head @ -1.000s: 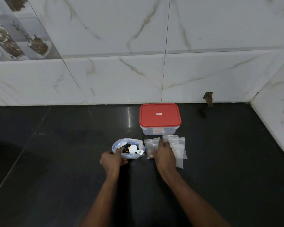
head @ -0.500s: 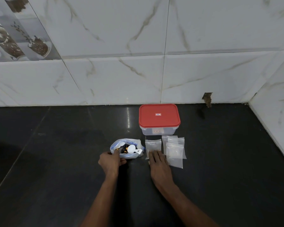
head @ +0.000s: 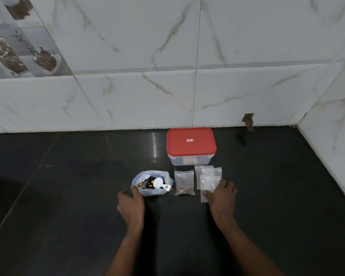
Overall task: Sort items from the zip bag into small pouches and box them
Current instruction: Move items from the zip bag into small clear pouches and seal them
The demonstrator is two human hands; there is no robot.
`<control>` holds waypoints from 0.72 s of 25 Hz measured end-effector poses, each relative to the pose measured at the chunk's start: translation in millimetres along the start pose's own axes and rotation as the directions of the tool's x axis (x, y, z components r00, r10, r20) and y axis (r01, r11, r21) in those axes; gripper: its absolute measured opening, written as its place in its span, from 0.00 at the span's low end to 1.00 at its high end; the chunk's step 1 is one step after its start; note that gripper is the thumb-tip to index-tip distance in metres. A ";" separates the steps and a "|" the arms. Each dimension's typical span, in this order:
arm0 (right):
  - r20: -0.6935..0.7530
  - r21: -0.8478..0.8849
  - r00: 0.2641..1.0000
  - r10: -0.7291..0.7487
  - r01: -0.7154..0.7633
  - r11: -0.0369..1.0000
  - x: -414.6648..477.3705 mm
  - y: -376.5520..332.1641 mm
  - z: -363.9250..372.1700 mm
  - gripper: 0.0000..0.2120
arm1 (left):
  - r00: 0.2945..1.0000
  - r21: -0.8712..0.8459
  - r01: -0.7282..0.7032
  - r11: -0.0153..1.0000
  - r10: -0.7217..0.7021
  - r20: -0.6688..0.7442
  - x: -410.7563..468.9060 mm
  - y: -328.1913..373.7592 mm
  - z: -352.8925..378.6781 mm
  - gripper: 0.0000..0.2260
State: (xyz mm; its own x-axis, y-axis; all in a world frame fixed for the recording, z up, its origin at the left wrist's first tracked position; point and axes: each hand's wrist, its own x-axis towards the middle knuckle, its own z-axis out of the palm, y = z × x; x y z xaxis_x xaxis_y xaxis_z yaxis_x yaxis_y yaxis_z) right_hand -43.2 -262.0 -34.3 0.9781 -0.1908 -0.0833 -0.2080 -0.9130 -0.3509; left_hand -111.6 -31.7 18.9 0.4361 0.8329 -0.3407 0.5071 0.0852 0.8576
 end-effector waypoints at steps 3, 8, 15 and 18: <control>0.006 0.093 0.997 0.076 -0.076 0.993 3.2 4.7 1.1 0.31 | 0.999 0.000 -0.040 0.999 0.040 -0.010 -18.1 -2.3 -7.3 0.23; -0.018 0.135 0.988 0.155 -0.152 0.979 5.1 0.4 -3.6 0.26 | 0.994 0.038 -0.106 0.994 0.106 -0.004 -40.9 -7.7 -7.6 0.20; -0.015 0.578 0.996 0.084 -0.060 0.814 3.6 5.2 -18.7 0.15 | 0.985 0.008 -0.163 0.987 0.162 0.057 -59.1 -0.8 9.9 0.09; -0.043 0.703 0.999 -0.012 0.039 0.710 -1.9 -7.0 -29.2 0.15 | 0.964 0.016 -0.237 0.971 0.233 0.126 -56.1 9.7 20.3 0.07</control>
State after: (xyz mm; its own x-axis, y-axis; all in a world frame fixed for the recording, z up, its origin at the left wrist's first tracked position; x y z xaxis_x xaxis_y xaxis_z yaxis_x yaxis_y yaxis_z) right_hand -43.3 -265.8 -4.5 0.9801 -0.1947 -0.0389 -0.1160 -0.4025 -0.9080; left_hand -116.1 -88.7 38.5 0.6323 0.7542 -0.1772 0.4016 -0.1235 0.9075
